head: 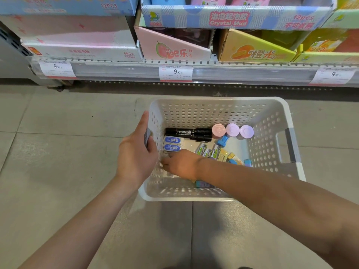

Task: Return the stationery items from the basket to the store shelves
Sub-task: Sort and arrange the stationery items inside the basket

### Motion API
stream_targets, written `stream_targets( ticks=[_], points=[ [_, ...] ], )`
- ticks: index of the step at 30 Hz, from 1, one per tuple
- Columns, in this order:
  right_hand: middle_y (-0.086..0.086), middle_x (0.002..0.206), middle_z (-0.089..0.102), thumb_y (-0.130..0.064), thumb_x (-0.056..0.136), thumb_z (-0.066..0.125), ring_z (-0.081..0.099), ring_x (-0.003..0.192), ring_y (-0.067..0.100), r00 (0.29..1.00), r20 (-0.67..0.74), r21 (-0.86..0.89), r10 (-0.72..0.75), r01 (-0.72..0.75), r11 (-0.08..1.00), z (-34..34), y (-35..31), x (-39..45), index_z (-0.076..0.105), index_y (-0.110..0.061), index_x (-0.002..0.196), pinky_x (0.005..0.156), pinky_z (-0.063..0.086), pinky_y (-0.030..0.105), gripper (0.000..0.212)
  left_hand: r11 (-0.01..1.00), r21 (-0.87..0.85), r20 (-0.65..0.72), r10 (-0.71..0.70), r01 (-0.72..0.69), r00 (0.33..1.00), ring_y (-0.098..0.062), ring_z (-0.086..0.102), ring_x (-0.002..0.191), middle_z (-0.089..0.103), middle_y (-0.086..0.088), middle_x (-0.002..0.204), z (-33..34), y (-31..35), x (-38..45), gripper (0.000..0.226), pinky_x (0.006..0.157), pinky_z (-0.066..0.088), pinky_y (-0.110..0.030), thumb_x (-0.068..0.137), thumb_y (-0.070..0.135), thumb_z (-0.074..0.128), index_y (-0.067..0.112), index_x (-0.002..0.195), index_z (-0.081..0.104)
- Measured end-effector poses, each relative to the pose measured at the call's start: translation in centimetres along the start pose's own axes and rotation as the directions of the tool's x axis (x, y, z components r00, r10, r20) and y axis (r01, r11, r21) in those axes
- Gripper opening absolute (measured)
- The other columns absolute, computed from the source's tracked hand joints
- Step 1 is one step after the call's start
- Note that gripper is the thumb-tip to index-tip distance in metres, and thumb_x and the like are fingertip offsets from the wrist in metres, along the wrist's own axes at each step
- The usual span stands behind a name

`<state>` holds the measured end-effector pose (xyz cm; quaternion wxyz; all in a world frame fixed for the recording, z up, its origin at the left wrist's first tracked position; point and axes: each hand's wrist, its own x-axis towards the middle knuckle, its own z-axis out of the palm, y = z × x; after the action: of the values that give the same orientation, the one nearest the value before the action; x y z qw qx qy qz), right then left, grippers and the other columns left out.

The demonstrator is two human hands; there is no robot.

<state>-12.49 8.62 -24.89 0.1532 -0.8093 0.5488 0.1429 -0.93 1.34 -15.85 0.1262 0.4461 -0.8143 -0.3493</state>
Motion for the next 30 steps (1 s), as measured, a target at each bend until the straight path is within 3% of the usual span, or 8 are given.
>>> stream_targets(
  ticks=[5,8,11,14,19,22,25,30],
  points=[
    [0.002,0.077,0.068,-0.017,0.058,0.083,0.065,0.069,0.019,0.958,-0.285,-0.042,-0.031,0.020,0.999,1.6,0.3,-0.3,0.072,-0.014,0.075,0.048,0.046,0.022,0.020,1.000,0.013,-0.001,0.008,-0.008,1.000,-0.013,0.046,0.051,0.064,-0.014,0.078,0.0,0.0,0.0,0.061,0.049,0.043,-0.029,0.094,0.010,0.046,0.026,0.148,0.023],
    [0.014,0.097,0.064,-0.013,0.086,0.061,0.063,0.084,0.028,0.963,-0.229,0.341,0.142,-0.057,0.938,1.4,0.0,-1.3,0.064,-0.003,0.102,0.068,0.054,0.034,0.020,1.000,0.009,0.011,0.013,-0.013,1.000,-0.011,0.047,0.052,0.065,-0.012,0.082,0.0,0.0,0.0,0.061,0.048,0.040,-0.021,0.095,0.010,0.046,0.025,0.149,0.022],
    [0.015,0.100,0.061,-0.010,0.100,0.035,0.062,0.073,0.010,0.928,0.108,0.873,0.355,-0.260,0.413,0.6,-0.1,-2.4,0.052,0.002,0.122,0.067,0.052,0.027,0.030,1.000,0.001,0.028,0.001,-0.001,1.000,-0.011,0.049,0.052,0.065,-0.009,0.086,-0.1,0.2,-0.1,0.061,0.047,0.040,-0.020,0.095,0.010,0.046,0.025,0.149,0.020],
    [0.004,0.074,0.059,-0.014,0.101,0.039,0.049,0.050,0.005,0.826,0.357,0.933,0.436,-0.294,-0.208,0.6,0.1,-3.0,0.052,0.000,0.119,0.046,0.040,0.013,0.026,1.000,-0.007,0.028,0.005,-0.004,1.000,-0.011,0.048,0.051,0.065,-0.010,0.085,-0.1,0.2,-0.1,0.061,0.047,0.042,-0.023,0.095,0.011,0.046,0.026,0.149,0.021],
    [0.006,0.080,0.057,-0.005,0.095,0.052,0.056,0.066,0.008,0.723,0.566,0.766,0.397,-0.282,-0.577,0.7,0.2,-2.7,0.059,-0.006,0.100,0.055,0.053,0.012,0.009,1.000,0.001,0.019,0.007,-0.008,1.000,-0.010,0.044,0.050,0.063,-0.011,0.077,-0.2,0.3,-0.1,0.061,0.049,0.041,-0.023,0.095,0.009,0.046,0.024,0.149,0.022],
    [0.012,0.080,0.056,0.009,0.094,0.043,0.059,0.064,0.013,0.645,0.655,0.662,0.393,-0.240,-0.710,0.6,0.1,-1.5,0.053,0.002,0.121,0.047,0.052,0.015,0.029,1.000,-0.002,0.010,0.004,-0.004,1.000,-0.010,0.044,0.051,0.063,-0.014,0.078,-0.1,0.4,-0.1,0.061,0.049,0.041,-0.025,0.094,0.009,0.047,0.023,0.149,0.023],
    [0.013,0.072,0.054,0.004,0.095,0.047,0.059,0.040,0.011,0.525,0.729,0.629,0.438,-0.262,-0.732,0.1,0.2,-0.2,0.056,0.002,0.100,0.041,0.049,0.015,0.011,1.000,0.007,-0.004,0.011,-0.011,1.000,-0.010,0.043,0.050,0.059,-0.008,0.071,-0.1,0.2,-0.1,0.061,0.048,0.038,-0.023,0.094,0.009,0.047,0.023,0.149,0.024],
    [0.016,0.116,0.064,-0.013,0.083,0.063,0.063,0.104,0.028,0.458,0.656,0.750,0.600,-0.486,-0.448,1.4,0.4,1.0,0.061,-0.006,0.088,0.085,0.052,0.038,0.009,0.999,0.037,-0.027,0.030,-0.029,0.999,-0.009,0.038,0.047,0.044,0.003,0.057,0.0,0.2,0.0,0.060,0.048,0.033,-0.019,0.092,0.008,0.047,0.020,0.148,0.027]
  ],
)
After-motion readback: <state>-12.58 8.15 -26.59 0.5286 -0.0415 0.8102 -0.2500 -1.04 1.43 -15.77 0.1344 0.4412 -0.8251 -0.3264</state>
